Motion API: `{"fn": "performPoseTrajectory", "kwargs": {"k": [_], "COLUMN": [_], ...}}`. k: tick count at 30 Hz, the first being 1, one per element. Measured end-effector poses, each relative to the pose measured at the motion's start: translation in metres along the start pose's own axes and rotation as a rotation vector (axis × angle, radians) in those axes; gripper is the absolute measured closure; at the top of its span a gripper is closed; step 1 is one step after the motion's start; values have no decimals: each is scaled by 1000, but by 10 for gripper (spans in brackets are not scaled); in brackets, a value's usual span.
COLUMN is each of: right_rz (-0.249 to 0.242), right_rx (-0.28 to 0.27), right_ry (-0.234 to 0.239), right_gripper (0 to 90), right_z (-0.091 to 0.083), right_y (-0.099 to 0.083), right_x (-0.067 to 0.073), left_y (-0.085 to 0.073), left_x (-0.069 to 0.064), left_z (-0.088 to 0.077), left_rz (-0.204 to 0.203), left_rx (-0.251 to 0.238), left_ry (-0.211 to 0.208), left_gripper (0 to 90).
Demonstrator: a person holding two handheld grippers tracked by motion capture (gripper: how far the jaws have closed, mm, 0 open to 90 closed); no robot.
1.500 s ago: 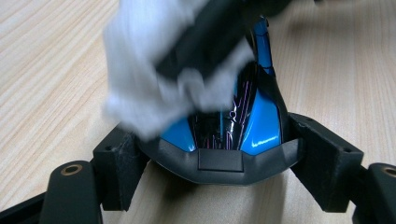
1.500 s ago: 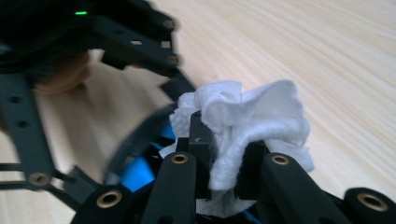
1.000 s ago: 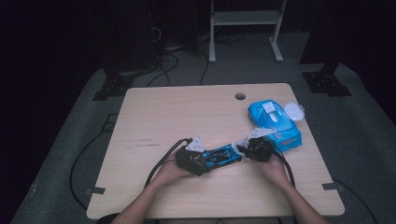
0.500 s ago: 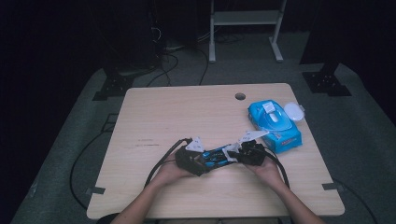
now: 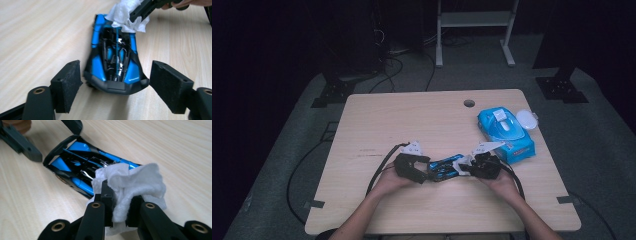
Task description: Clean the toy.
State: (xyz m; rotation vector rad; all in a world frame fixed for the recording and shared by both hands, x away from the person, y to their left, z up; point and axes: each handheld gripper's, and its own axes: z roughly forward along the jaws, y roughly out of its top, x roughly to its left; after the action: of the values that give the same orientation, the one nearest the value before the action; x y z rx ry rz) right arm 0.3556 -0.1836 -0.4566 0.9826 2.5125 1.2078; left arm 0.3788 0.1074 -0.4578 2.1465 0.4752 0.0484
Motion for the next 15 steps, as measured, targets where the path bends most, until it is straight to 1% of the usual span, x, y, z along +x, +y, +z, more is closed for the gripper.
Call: {"fn": "performPoseTrajectory", "kwargs": {"k": [2,5,6,7,8,9,10,13,15], "right_rz": [7,-10,-23,-30,-36,-38,-44,-65,-76], "right_rx": [-3,-4,-4,-3,-4,-7,-9,-18,-19], "right_ry": [9,10,2,-3,-6,-6,-5,-13,-20], "right_gripper": [795,795,795,795,795,796,796,797,799], "right_z": [1,2,2,2,1,1,1,2,2], "right_y": [0,-1,-1,-1,-1,-2,-2,-3,-4], "right_x": [-3,-2,0,1,1,2,2,4,6], "left_y": [0,-2,-2,-2,-1,-1,-1,-3,-4], "left_x": [3,7,7,7,7,6,6,11,12], "left_z": [-1,3,5,6,8,10,12,16,16], "left_rz": [-9,-49,-54,-69,-77,-76,-85,-149,-174], "left_rx": [1,24,30,25,32,36,39,49,50], "left_ry": [13,-5,-10,-25,-29,-24,-18,-29,-31], "left_gripper": [287,287,286,282,282,283,283,284,285]}}
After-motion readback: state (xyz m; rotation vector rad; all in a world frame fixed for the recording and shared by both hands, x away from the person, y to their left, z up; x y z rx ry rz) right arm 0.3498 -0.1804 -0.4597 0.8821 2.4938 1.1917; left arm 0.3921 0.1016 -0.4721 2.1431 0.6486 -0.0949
